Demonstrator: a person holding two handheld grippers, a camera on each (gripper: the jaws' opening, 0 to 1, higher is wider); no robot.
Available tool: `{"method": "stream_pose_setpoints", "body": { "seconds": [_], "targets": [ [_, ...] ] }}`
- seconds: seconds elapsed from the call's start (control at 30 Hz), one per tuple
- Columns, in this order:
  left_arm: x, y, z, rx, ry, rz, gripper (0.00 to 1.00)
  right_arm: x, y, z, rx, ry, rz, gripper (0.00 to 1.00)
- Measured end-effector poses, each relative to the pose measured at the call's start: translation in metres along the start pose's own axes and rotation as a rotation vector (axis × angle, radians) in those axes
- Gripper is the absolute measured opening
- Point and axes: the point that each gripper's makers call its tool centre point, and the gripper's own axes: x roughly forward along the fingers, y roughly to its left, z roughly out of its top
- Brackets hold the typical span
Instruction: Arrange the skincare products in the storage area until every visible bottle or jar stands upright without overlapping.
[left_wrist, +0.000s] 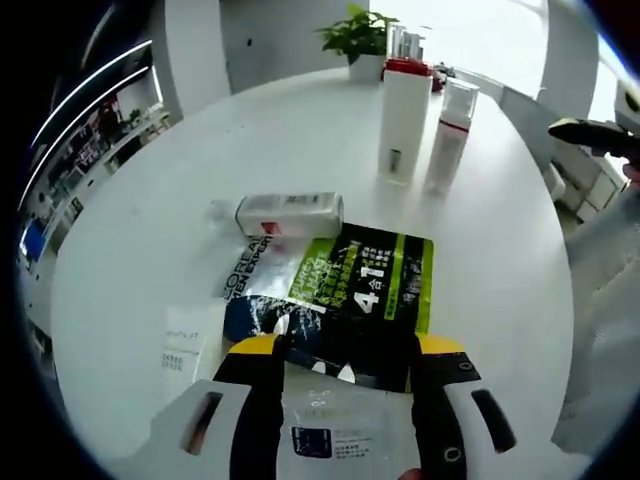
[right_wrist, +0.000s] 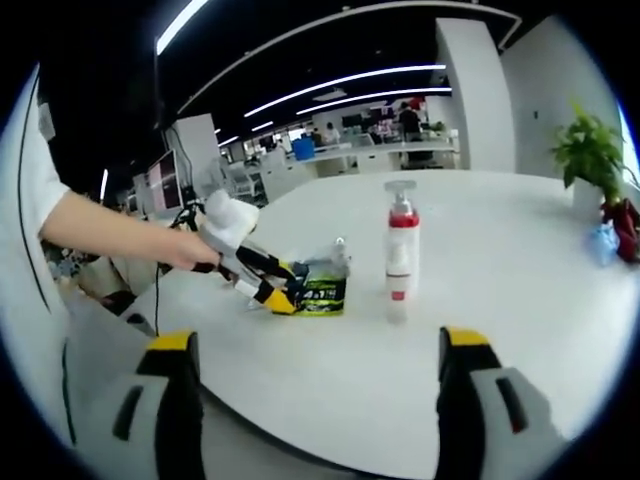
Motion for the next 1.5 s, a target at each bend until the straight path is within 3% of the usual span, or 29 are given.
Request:
{"method": "stream_pose_setpoints", "body": {
  "seconds": [0.87,1.5],
  "targets": [
    [-0.044,0.01,-0.056,-0.002,0.04,-0.001,0.47,0.0,0.0,0.001,-0.006,0.0,0.002,1.0],
    [-0.058,0.014,-0.074,0.083,0.092,-0.067,0.47,0.001,0.0,-0.001,-0.007,0.011,-0.002,1.0]
  ]
}}
